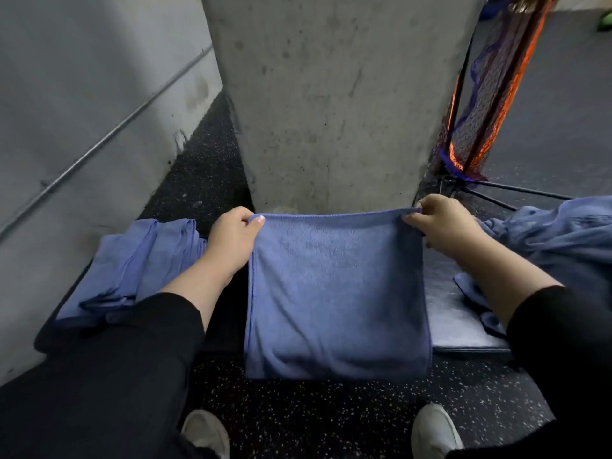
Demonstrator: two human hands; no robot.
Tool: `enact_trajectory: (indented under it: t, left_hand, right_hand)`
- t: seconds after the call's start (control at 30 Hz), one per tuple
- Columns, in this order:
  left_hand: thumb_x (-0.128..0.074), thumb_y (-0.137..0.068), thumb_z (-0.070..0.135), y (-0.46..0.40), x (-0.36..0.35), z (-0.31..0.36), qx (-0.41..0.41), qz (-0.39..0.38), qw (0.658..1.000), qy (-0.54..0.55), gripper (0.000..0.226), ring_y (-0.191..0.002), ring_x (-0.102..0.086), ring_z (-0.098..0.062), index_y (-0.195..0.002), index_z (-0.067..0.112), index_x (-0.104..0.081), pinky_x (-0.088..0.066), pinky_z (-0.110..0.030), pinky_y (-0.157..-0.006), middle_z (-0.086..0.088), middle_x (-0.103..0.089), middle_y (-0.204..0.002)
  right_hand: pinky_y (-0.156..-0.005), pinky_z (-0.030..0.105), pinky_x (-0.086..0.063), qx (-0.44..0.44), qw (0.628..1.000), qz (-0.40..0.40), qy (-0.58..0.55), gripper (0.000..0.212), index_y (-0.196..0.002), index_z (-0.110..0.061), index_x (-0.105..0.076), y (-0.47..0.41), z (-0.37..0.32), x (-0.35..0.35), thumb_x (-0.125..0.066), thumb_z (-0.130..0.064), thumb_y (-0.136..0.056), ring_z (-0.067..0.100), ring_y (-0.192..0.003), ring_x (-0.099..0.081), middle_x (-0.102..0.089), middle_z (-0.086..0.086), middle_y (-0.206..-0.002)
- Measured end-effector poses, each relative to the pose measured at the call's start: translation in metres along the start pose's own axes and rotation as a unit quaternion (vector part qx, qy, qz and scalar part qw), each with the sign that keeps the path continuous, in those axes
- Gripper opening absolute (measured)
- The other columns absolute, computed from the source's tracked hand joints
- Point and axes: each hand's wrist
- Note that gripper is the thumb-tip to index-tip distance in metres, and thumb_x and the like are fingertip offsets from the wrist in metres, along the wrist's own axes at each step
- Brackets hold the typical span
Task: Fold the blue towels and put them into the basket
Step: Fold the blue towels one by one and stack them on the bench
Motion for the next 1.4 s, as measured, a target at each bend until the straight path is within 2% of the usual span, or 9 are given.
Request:
enact_trajectory:
  t: [0.13, 0.27, 0.33, 0.53, 0.67, 0.77, 0.87, 1.13, 1.4]
  left_hand:
    - [-0.053, -0.102, 0.025, -0.029, -0.021, -0.004, 0.010, 0.037, 0.999, 0.012, 0.020, -0.069, -0.048, -0.017, -0.089, 0.012, -0.061, -0.035, -0.031, -0.057, 0.000, -0.056, -0.076]
    - [-0.051, -0.103, 0.017, -0.051, -0.045, -0.014, 0.034, 0.010, 0.999, 0.020, 0.028, -0.097, -0.059, -0.022, -0.130, 0.017, -0.056, -0.044, -0.031, -0.072, -0.007, -0.063, -0.118]
    - [-0.052, -0.103, 0.020, -0.053, -0.054, -0.020, 0.022, -0.026, 0.998, -0.058, 0.041, -0.114, -0.056, -0.026, -0.143, 0.019, -0.046, -0.046, -0.036, -0.086, -0.007, -0.054, -0.135]
    - [-0.053, -0.102, 0.028, -0.015, -0.075, -0.020, -0.193, -0.129, 0.956, -0.178, 0.038, -0.130, -0.051, -0.024, -0.138, 0.017, -0.057, -0.038, -0.039, -0.110, -0.001, -0.055, -0.142]
    - [-0.042, -0.104, 0.044, 0.017, -0.095, -0.020, -0.264, -0.229, 0.896, -0.275, 0.054, -0.150, -0.026, -0.017, -0.155, 0.027, -0.035, -0.017, -0.037, -0.122, 0.004, -0.031, -0.163]
    - [-0.029, -0.106, 0.050, 0.030, -0.102, -0.029, -0.250, -0.244, 0.882, -0.317, 0.058, -0.155, -0.003, -0.010, -0.160, 0.030, -0.020, -0.001, -0.040, -0.125, 0.007, -0.008, -0.169]
    - [-0.023, -0.106, 0.052, 0.029, -0.103, -0.030, -0.219, -0.243, 0.888, -0.323, 0.060, -0.154, 0.005, -0.007, -0.161, 0.031, -0.014, 0.004, -0.041, -0.125, 0.010, 0.000, -0.169]
    - [-0.018, -0.105, 0.056, 0.023, -0.111, -0.023, -0.183, -0.258, 0.892, -0.322, 0.063, -0.154, 0.010, -0.009, -0.161, 0.030, -0.006, 0.006, -0.048, -0.124, 0.010, 0.006, -0.169]
    - [-0.018, -0.105, 0.056, 0.029, -0.091, -0.027, -0.184, -0.290, 0.877, -0.336, 0.065, -0.154, 0.014, -0.010, -0.161, 0.029, -0.002, 0.007, -0.047, -0.125, 0.007, 0.011, -0.168]
  right_hand:
    - [-0.053, 0.033, -0.032, -0.016, 0.999, 0.030, 0.013, 0.027, -0.076, -0.010, -0.052, -0.035, 0.002, -0.026, -0.064, -0.029, -0.091, 0.027, -0.067, -0.051, -0.055, 0.007, -0.069]
    - [-0.069, 0.049, -0.058, -0.071, 0.996, 0.030, -0.048, 0.024, -0.096, -0.013, -0.054, -0.054, 0.013, -0.049, -0.069, -0.031, -0.089, 0.036, -0.075, -0.068, -0.062, 0.006, -0.086]
    - [-0.086, 0.045, -0.055, -0.067, 0.998, 0.011, -0.006, 0.041, -0.118, -0.014, -0.054, -0.054, 0.016, -0.055, -0.073, -0.034, -0.087, 0.034, -0.093, -0.068, -0.067, 0.007, -0.103]
    - [-0.091, 0.043, -0.049, 0.085, 0.987, 0.015, 0.138, 0.033, -0.119, -0.013, -0.062, -0.024, 0.014, -0.074, -0.061, -0.032, -0.093, 0.037, -0.109, -0.058, -0.060, 0.013, -0.118]
    - [-0.097, 0.050, -0.047, 0.175, 0.967, -0.042, 0.182, 0.031, -0.118, -0.011, -0.062, 0.018, 0.008, -0.107, -0.053, -0.033, -0.098, 0.036, -0.121, -0.055, -0.059, 0.011, -0.130]
    - [-0.119, 0.057, -0.016, 0.113, 0.957, -0.122, 0.238, 0.058, -0.149, -0.017, -0.038, 0.049, 0.016, -0.129, -0.040, -0.049, -0.102, 0.026, -0.152, -0.019, -0.024, 0.005, -0.164]
    - [-0.123, 0.054, -0.001, 0.111, 0.947, -0.131, 0.273, 0.078, -0.159, -0.024, -0.017, 0.053, 0.028, -0.134, -0.017, -0.068, -0.095, 0.017, -0.155, -0.001, -0.003, -0.003, -0.169]
    - [-0.125, 0.042, -0.001, 0.152, 0.948, -0.129, 0.250, 0.067, -0.158, -0.026, -0.024, 0.026, 0.040, -0.119, -0.031, -0.059, -0.101, 0.009, -0.154, -0.005, -0.013, -0.009, -0.167]
    - [-0.123, 0.051, 0.001, 0.119, 0.936, -0.120, 0.307, 0.071, -0.158, -0.017, -0.022, 0.022, 0.068, -0.089, -0.025, -0.058, -0.101, 0.014, -0.155, -0.008, -0.012, -0.003, -0.168]
Point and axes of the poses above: each hand's wrist, its own y-axis away from the middle knuckle, its own x-axis out of the back of the hand, z = x × y
